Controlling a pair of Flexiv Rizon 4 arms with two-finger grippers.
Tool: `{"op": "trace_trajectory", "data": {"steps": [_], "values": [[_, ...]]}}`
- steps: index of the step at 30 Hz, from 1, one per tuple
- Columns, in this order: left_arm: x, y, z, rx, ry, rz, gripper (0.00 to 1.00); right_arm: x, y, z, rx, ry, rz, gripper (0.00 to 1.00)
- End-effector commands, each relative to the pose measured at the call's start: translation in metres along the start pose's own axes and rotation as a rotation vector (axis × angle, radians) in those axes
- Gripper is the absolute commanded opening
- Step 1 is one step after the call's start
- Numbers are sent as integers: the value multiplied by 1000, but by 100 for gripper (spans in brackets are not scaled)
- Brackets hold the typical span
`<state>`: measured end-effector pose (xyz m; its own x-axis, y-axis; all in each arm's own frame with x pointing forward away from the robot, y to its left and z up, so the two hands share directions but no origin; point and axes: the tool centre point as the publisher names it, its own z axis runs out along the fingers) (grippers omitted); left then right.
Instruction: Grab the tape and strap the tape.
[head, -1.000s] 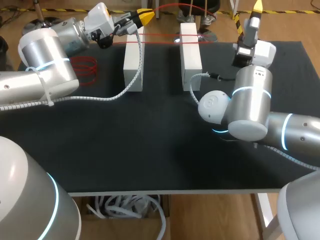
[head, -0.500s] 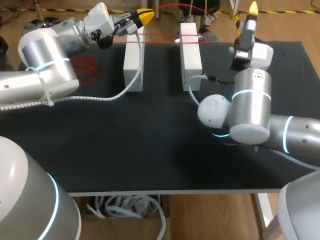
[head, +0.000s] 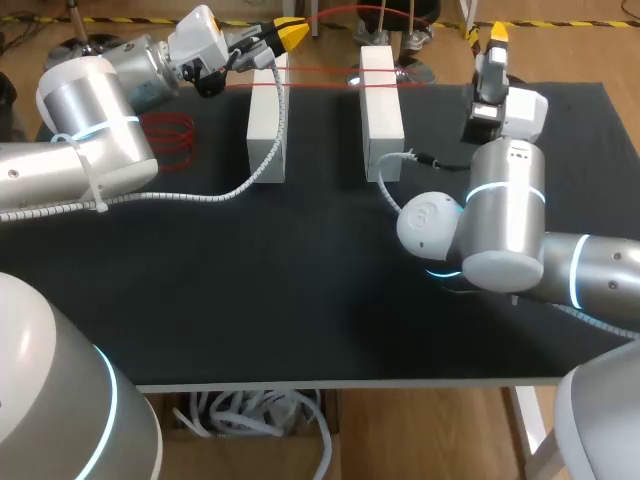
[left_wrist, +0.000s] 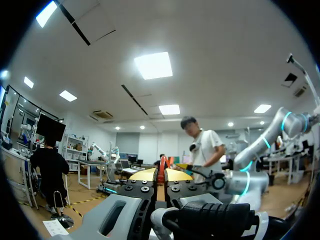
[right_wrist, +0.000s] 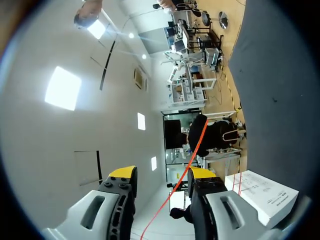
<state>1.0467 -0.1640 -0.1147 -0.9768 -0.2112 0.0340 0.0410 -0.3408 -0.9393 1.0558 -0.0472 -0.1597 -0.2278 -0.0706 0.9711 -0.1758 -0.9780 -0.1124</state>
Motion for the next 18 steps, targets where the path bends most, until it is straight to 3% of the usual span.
{"op": "trace_trajectory", "data": {"steps": [1,3,5,7,9,18], "values": [[0,1,0,2,-1,1,0,3,1,-2,0,-11,-5,35],[0,1,0,2,-1,1,0,3,1,-2,0,-11,-7,29],[0,1,0,2,-1,1,0,3,1,-2,1,-12,-10,17],[0,1,0,2,-1,1,0,3,1,-3,0,-12,-11,16],[0,1,0,2,-1,1,0,3,0,-3,-1,-12,-13,0],[0,1,0,2,-1,1,0,5,-1,-5,7,-11,-31,0]]}}
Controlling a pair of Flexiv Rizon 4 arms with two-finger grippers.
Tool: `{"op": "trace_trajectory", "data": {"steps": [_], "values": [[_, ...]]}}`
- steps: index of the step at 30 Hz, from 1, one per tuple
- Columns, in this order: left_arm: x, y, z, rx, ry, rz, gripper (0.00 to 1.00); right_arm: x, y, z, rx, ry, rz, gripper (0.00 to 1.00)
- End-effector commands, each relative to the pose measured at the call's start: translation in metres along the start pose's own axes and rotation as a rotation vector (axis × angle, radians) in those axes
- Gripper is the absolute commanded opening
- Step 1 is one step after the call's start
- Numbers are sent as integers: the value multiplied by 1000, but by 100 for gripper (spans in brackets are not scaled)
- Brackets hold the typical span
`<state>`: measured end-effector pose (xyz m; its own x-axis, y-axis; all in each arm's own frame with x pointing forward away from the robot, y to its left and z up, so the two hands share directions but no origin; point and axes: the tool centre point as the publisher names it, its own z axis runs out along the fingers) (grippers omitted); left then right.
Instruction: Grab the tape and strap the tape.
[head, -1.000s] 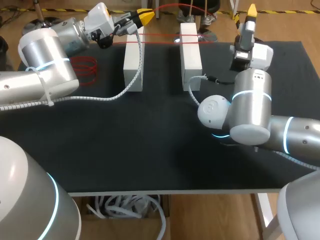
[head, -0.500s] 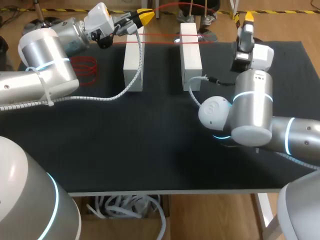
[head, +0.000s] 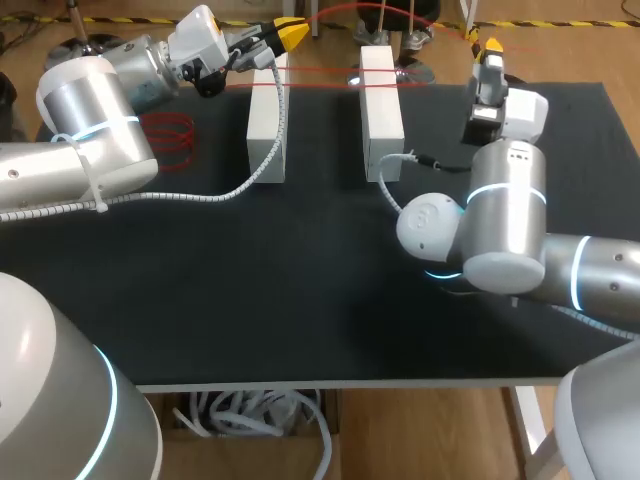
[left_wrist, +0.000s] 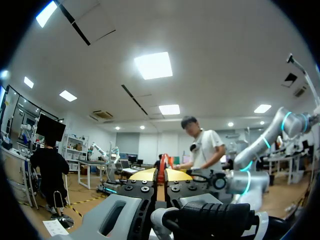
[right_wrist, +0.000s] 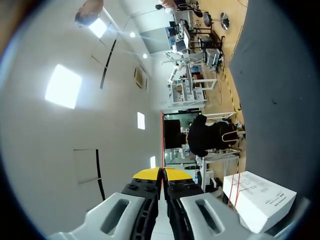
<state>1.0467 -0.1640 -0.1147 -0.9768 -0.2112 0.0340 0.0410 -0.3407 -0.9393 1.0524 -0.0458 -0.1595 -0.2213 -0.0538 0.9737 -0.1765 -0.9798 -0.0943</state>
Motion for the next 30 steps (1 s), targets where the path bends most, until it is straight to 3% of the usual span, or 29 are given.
{"op": "trace_trajectory", "data": {"steps": [1,15,28,30], "values": [[0,1,0,2,-1,1,0,4,0,-1,6,-13,-31,0],[0,1,0,2,-1,1,0,45,6,-3,24,46,-157,0],[0,1,0,2,-1,1,0,52,22,-11,57,31,-378,0],[0,1,0,2,-1,1,0,51,23,-12,85,-4,-411,0]]}}
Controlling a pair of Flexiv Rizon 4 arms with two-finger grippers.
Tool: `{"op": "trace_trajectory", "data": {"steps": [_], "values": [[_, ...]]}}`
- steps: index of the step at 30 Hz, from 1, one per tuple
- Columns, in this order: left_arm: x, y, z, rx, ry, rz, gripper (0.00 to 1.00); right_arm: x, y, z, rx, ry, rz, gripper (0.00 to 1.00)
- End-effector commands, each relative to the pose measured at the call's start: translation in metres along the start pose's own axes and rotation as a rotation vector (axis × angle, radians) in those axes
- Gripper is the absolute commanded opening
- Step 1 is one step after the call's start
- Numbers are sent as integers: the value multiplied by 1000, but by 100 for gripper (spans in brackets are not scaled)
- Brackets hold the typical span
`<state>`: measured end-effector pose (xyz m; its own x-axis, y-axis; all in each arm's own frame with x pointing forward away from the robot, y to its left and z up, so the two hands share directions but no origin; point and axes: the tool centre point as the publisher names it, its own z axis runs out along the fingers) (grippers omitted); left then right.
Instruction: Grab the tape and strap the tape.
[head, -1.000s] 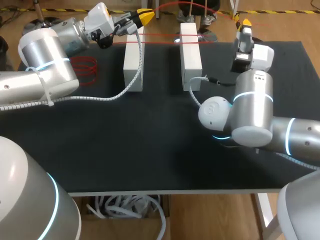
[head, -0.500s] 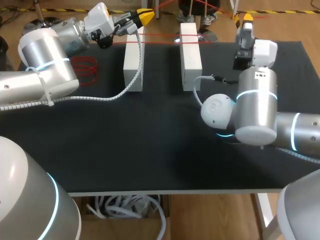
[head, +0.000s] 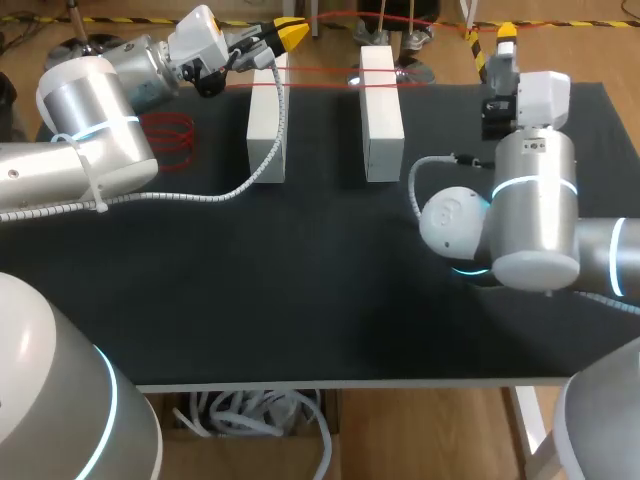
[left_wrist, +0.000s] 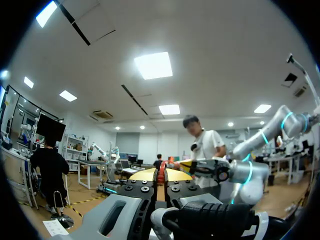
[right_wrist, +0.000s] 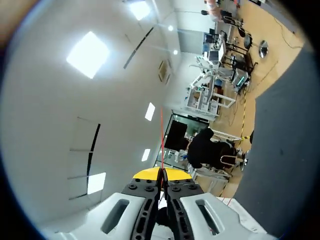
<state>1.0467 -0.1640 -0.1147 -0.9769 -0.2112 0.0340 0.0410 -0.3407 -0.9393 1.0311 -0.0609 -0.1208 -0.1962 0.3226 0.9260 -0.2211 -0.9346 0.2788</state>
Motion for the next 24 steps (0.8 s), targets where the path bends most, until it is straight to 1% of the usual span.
{"op": "trace_trajectory", "data": {"steps": [1,2,4,5,12,24], "values": [[0,1,0,2,-1,1,0,5,10,-3,41,-14,-14,0],[0,1,0,2,-1,1,0,5,11,-3,63,-24,-50,0],[0,1,0,2,-1,1,0,6,10,-2,61,-5,-41,0],[0,1,0,2,-1,1,0,6,10,-1,66,-9,-48,0],[0,1,0,2,-1,1,0,12,2,2,75,30,-14,0],[0,1,0,2,-1,1,0,9,-9,1,79,25,14,0]]}}
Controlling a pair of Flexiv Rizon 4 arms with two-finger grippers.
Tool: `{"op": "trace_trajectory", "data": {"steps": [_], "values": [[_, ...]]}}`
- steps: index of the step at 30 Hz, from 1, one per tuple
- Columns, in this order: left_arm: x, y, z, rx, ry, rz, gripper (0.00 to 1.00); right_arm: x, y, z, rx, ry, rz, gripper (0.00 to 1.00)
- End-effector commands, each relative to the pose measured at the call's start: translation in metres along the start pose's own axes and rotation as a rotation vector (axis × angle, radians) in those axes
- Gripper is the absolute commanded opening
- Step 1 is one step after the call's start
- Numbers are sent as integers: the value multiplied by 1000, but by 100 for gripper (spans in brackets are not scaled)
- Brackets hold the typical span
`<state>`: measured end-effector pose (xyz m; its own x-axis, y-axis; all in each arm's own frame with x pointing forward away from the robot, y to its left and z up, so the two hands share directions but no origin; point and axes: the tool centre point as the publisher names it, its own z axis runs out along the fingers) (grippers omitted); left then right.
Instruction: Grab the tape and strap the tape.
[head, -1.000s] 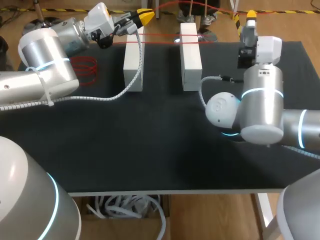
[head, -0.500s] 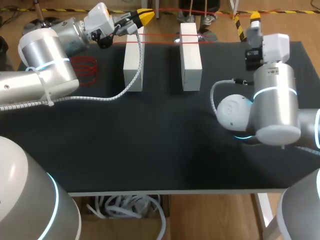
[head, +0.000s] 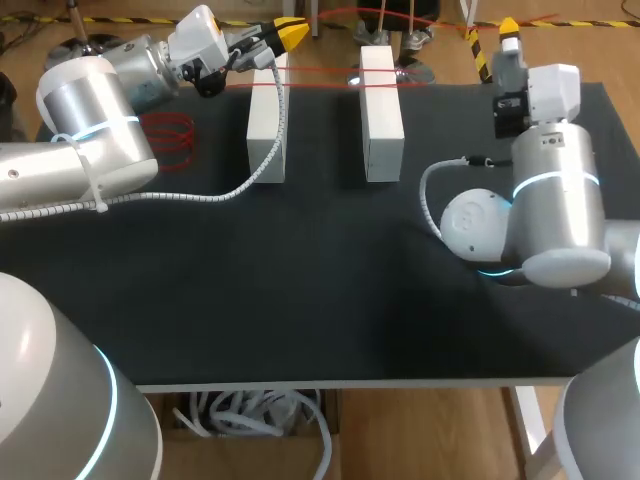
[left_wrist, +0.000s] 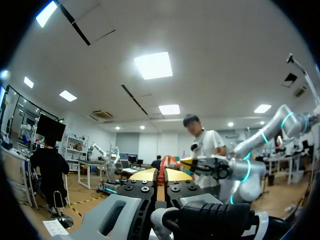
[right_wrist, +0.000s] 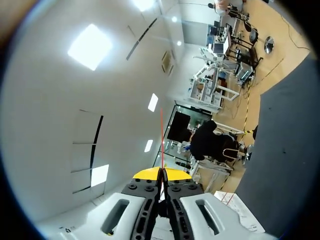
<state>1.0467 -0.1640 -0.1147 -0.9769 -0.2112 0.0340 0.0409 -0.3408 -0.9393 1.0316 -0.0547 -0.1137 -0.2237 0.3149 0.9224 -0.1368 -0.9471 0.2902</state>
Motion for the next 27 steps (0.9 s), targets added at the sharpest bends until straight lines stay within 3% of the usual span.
{"op": "trace_trajectory", "data": {"steps": [1,23,27], "values": [[0,1,0,2,-1,1,0,1,-6,0,-4,-3,6,0],[0,1,0,2,-1,1,0,8,-11,1,4,22,30,0],[1,0,-1,-45,5,11,0,8,-11,1,6,24,31,0]]}}
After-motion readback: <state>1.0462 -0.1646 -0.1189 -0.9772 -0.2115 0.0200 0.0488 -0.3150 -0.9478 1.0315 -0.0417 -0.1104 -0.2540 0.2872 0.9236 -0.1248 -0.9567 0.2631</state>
